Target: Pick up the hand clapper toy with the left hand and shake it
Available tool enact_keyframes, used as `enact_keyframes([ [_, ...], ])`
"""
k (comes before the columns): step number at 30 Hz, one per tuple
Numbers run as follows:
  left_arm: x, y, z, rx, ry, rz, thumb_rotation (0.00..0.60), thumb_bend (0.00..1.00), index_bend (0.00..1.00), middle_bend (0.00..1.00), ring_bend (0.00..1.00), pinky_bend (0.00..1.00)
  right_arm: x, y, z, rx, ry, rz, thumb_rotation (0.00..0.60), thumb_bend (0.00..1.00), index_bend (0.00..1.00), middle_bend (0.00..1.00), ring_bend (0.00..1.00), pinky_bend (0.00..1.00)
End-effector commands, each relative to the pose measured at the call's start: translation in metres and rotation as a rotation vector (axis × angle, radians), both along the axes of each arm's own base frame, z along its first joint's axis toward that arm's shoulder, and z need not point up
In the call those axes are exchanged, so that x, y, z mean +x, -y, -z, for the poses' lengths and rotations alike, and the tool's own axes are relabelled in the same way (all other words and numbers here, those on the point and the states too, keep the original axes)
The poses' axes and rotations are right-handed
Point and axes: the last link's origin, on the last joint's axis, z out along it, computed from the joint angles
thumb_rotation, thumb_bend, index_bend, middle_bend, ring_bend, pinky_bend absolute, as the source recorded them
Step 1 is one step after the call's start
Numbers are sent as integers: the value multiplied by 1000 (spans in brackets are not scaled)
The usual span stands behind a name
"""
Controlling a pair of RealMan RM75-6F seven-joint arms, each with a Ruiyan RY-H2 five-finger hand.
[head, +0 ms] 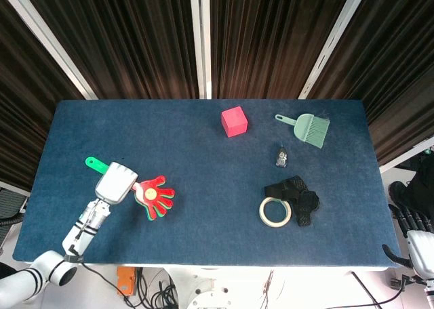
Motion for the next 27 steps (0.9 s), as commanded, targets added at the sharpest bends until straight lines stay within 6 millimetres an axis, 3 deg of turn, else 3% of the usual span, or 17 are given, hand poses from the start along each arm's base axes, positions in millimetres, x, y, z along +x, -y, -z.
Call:
enact_keyframes([
  [1, 32, -2, -3, -130, 725, -426, 600, 625, 1000, 1000, 1000, 1000, 0, 0, 1, 5, -1, 1, 600, 218, 0, 27, 0, 0],
  [5, 46, -6, -6, -106, 750, -519, 600, 632, 1000, 1000, 1000, 1000, 0, 0, 3, 8, 1, 1, 600, 218, 0, 27, 0, 0],
  [9, 51, -3, 9, -100, 796, -652, 600, 622, 1000, 1000, 1000, 1000, -1, -1, 3, 9, 2, 4, 600, 219, 0, 27, 0, 0],
  [11, 54, 4, 21, -197, 867, -785, 600, 558, 984, 999, 995, 992, -2, -1, 2, 6, 2, 7, 600, 219, 0, 27, 0, 0],
  [14, 55, 7, 24, -298, 937, -883, 592, 439, 807, 907, 890, 890, -5, -2, -1, 0, 3, 13, 600, 218, 0, 27, 0, 0],
  [16, 55, 7, 26, -289, 896, -854, 526, 407, 655, 769, 760, 787, -7, -2, -1, -2, 5, 20, 600, 218, 0, 27, 0, 0],
  [17, 55, 8, 28, -288, 875, -836, 475, 389, 565, 679, 674, 720, -8, -2, -1, -2, 6, 22, 600, 218, 0, 27, 0, 0],
  [19, 56, 10, 31, -299, 815, -784, 374, 327, 260, 393, 391, 492, -9, -2, 0, 0, 8, 25, 600, 219, 0, 27, 0, 0],
  [20, 56, 10, 31, -297, 783, -754, 352, 301, 132, 245, 242, 362, -9, -2, 0, 1, 9, 25, 600, 219, 0, 27, 0, 0],
  [21, 56, 10, 30, -288, 753, -721, 379, 278, 33, 108, 104, 208, -9, -2, 0, 1, 10, 25, 600, 219, 0, 27, 0, 0],
  [23, 57, 10, 27, -256, 691, -636, 509, 258, 0, 1, 1, 31, -10, -2, 0, -1, 9, 24, 600, 219, 0, 27, 0, 0],
  [25, 59, 12, 23, -220, 635, -554, 592, 252, 0, 0, 0, 0, -9, -1, -1, -4, 8, 23, 600, 219, 0, 27, 0, 0],
  [27, 60, 12, 16, -168, 558, -450, 600, 250, 0, 0, 0, 0, -9, -1, 0, -4, 8, 20, 600, 219, 0, 27, 0, 0],
])
